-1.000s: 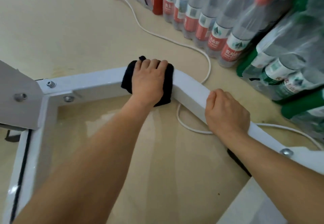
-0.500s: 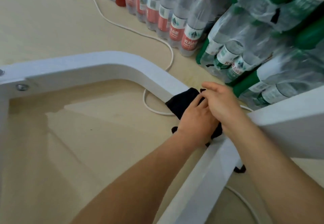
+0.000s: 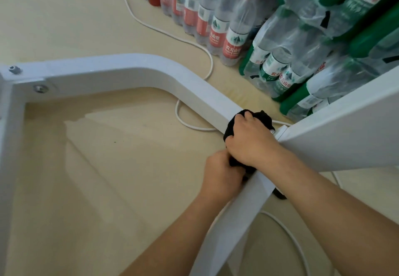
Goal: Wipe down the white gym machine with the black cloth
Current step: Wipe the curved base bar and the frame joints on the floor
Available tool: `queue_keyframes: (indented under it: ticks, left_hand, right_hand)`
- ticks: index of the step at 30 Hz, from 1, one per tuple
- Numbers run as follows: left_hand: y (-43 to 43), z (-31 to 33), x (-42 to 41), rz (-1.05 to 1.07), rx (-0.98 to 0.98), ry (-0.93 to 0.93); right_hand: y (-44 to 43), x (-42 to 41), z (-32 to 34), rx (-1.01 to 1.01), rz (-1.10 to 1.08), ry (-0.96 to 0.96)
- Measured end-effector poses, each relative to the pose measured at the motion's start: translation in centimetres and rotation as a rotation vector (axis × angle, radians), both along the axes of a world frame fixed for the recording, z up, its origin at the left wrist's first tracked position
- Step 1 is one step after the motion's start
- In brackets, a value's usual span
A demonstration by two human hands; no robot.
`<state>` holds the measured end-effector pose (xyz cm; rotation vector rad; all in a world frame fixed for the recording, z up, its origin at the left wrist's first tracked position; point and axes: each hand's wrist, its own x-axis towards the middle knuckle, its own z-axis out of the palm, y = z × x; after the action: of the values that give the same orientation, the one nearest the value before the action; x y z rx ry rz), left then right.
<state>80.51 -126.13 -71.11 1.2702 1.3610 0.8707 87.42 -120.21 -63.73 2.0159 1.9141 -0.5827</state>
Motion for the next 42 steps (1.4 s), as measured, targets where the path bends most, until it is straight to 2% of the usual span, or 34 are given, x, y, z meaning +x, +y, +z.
queue_keyframes:
  ticks: [2,6,8,11,17,20,24,26,29,31,32,35,37,39,42]
  left_hand:
    - [0.0,0.1,-0.9,0.085,-0.120,-0.091]
    - [-0.2,-0.7,-1.3,0.092,-0.425,-0.086]
    - [-0.2,-0.9,-1.2,0.035,-0.549,-0.235]
    - [0.6,-0.5,-0.7,-0.062,-0.572,-0.467]
    - [3.7,-0.8,-0.3,0.074,-0.664,-0.551]
    - [4.2,-0.5,-1.3,0.103,-0.584,-0.604]
    - [7.4,-0.1,-5.9,0.311,-0.421,-0.615]
    - [9.6,1.0,-9.2,0.374,-0.298,-0.505]
    - [11.6,2.5,-11.8,0.400,-0.062,-0.045]
    - [12.4,3.1,-12.0,0.275,0.194,0.174]
    - [12.8,3.3,-11.8,0.189,0.277,0.259]
    - [14.0,2.2,-11.1,-0.067,0.365,0.476]
    - [14.5,1.2,-10.9,-0.177,0.451,0.623]
    - [15.4,0.6,-11.1,-0.190,0.524,0.668]
    - [17.3,1.5,-11.9,-0.193,0.521,0.627]
  right_hand:
    - [-0.3,0.4,-0.3,0.074,0.016,-0.018]
    - [-0.1,0.6,-1.8,0.141,0.107,-0.219]
    - [0.8,0.4,-2.9,0.163,0.090,-0.283]
    - [2.3,0.1,-4.4,0.209,-0.020,-0.244]
    - [4.6,-0.4,-5.2,0.278,-0.062,-0.153]
    - [7.2,-2.7,-5.4,0.318,-0.015,-0.124]
    - [11.8,-7.5,-6.0,0.426,0.155,-0.055]
    - [13.0,-8.8,-6.0,0.464,0.283,0.007]
    - [13.2,-8.1,-5.5,0.443,0.283,0.221]
    - [13.0,-7.6,-4.9,0.433,0.236,0.417]
    - [12.7,-7.3,-4.6,0.424,0.228,0.423]
    - [10.3,-5.2,-4.6,0.336,0.053,0.164]
    - [7.9,-3.3,-4.9,0.281,-0.041,0.092]
    - [6.5,-1.8,-5.1,0.335,-0.004,0.182]
    - [6.0,-0.7,-5.5,0.486,-0.061,0.543]
